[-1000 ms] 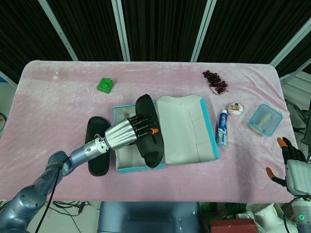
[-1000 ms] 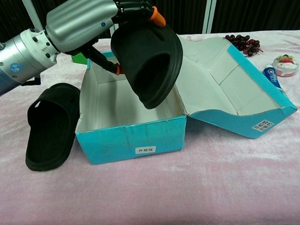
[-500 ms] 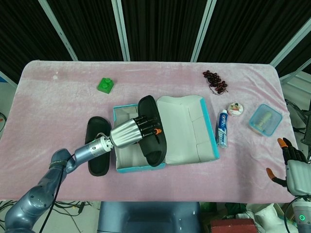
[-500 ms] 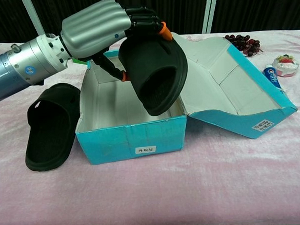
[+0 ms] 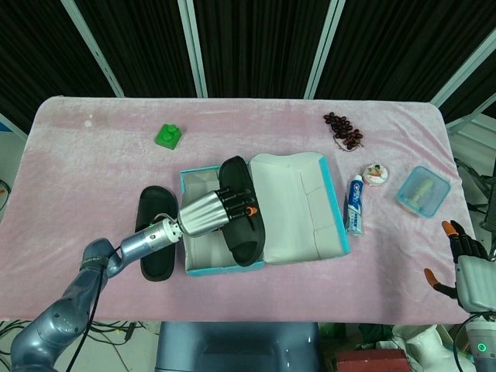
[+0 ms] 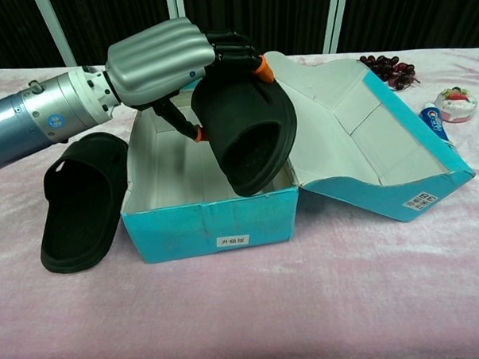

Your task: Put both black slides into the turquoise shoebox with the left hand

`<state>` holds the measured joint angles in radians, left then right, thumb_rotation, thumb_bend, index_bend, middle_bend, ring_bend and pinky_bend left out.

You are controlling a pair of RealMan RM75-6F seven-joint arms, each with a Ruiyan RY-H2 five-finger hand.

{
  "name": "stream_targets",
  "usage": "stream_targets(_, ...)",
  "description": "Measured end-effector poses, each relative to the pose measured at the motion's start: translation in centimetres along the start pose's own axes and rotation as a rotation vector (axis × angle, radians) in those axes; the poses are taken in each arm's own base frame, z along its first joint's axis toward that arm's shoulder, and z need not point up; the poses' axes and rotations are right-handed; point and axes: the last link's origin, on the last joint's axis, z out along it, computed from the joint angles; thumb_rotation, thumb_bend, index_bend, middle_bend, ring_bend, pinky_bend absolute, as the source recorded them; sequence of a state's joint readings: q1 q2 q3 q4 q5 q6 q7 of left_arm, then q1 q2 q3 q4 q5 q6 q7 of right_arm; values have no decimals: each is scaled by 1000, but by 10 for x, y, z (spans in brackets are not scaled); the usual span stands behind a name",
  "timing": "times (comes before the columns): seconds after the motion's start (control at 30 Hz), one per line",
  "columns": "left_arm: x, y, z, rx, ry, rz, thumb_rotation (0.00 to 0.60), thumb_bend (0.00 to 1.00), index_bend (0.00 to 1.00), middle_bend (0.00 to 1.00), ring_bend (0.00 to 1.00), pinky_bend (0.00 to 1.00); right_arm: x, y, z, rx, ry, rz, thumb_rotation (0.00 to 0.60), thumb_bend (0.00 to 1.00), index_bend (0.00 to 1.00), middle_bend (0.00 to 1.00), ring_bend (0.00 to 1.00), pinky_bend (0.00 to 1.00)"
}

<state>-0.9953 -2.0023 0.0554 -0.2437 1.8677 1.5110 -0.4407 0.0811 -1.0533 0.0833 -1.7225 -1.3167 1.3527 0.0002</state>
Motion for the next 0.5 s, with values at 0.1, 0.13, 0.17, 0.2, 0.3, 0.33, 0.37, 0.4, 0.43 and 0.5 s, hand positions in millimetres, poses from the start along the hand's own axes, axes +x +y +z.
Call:
stream_targets(0.1,-1,1,2,1,-2,-2,600,262,292,329,165,375,0,0,0,-1,-1,2,600,204,0,38,129,149)
stream_targets(0.13,-2,1,2,1,-2,-1,600,261,292,329,165,375,0,0,0,-2,-2,2,600,204,0,38,129,150)
stream_targets(0.17,-2,2,2,2,-3,0,600,260,292,330,165,375,0,0,0,-2,-3,3,600,204,0,38,130,149)
stream_targets(0.2,-3,2,3,2,-6,-1,600,259,292,330,165,375,0,0,0,-2,-3,4,600,204,0,38,130,149)
stream_targets(0.3,-5,3,3,-2,-16,8,600,257,292,330,165,375,0,0,0,0,-4,3,600,205,0,38,129,149)
stream_targets(0.33,-5,3,3,-1,-17,7,600,257,292,330,165,375,-1,0,0,1,-5,1,600,205,0,38,129,149)
stream_targets(0.37,-6,3,3,1,-18,7,600,257,292,330,165,375,-1,0,0,1,-5,0,600,205,0,38,129,149)
stream_targets(0.4,-6,4,2,1,-20,8,600,257,292,330,165,375,-1,0,0,1,-5,1,600,205,0,38,129,150)
stream_targets(0.43,-6,4,2,1,-21,11,600,257,292,330,164,374,-1,0,0,0,-5,2,600,206,0,38,129,150)
stream_targets(0.5,-6,3,2,-2,-23,27,600,257,291,330,164,370,-1,0,0,-1,-5,4,600,207,0,38,129,149)
